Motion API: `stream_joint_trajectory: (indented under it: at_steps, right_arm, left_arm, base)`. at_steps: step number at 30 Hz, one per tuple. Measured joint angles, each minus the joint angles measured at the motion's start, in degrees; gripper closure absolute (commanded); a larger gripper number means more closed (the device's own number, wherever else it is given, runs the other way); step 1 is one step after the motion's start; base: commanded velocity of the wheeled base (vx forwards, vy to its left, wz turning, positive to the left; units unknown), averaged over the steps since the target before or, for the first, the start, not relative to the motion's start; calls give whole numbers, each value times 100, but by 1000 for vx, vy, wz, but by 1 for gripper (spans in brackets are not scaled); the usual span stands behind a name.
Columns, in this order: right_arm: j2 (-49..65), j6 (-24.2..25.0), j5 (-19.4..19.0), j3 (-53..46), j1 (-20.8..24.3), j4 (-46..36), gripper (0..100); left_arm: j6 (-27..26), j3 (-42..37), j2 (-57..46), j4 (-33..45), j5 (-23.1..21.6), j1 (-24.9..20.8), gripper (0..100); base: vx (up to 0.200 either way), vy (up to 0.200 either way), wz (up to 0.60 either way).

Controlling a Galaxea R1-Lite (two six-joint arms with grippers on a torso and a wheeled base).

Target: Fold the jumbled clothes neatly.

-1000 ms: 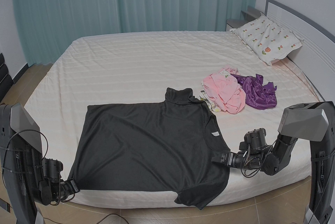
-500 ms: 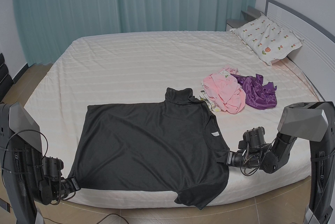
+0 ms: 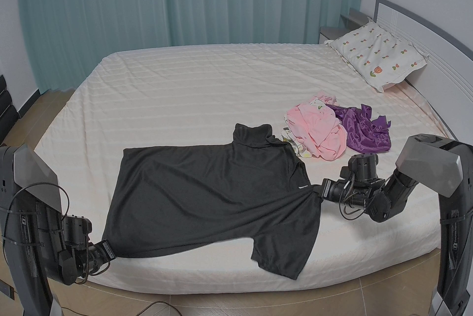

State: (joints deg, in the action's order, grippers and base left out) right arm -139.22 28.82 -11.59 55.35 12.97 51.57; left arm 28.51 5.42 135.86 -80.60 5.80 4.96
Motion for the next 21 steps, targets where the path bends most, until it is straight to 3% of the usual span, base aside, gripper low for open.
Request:
stream_joint_trajectory:
  at_steps: [7,8,14,21]
  right_arm:
    - [-284,-334,32,697,-57,46,100]
    - [-334,-347,43,777,-52,57,0]
    - [-583,-380,84,916,-27,0,0]
    - [-207,-206,65,355,-90,-15,0]
  left_arm:
    - [328,110,90,-6,-343,-105,100]
    - [361,118,96,-6,-362,-116,100]
    - [449,162,121,-13,-414,-150,100]
    - [457,166,129,-13,-419,-157,100]
  base:
    - [0,0,0]
    - [0,0,0]
    - [0,0,0]
    - [0,0,0]
